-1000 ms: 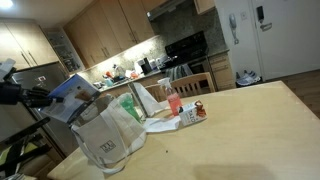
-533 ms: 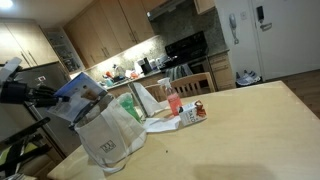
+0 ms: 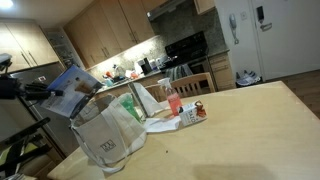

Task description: Pick up the three objects from the table, put them in the carrier bag and move the bag to the center of the table

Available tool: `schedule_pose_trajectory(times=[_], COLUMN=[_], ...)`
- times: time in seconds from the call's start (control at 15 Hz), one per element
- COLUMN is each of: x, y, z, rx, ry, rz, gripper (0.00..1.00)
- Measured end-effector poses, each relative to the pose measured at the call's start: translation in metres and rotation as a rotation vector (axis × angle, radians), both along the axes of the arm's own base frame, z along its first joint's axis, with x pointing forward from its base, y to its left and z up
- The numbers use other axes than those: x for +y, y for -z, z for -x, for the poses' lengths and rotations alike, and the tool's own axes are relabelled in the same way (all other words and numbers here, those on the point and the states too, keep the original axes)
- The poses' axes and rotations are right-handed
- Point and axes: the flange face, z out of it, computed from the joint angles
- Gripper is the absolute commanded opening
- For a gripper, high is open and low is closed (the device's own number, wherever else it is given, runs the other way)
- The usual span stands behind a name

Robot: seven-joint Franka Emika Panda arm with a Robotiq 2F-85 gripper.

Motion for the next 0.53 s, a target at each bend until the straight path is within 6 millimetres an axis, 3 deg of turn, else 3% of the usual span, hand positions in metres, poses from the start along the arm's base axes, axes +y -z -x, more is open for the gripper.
schedule_pose_trajectory(times=[0.2,0.53], x=[0.004,-0.005], y=[-0.012,0.004], z=[0.005,-0.007], rx=[-0.039,-0.047], ry=[-0.014,-0.033], rz=[0.054,0.137], gripper=[0.05,0.05])
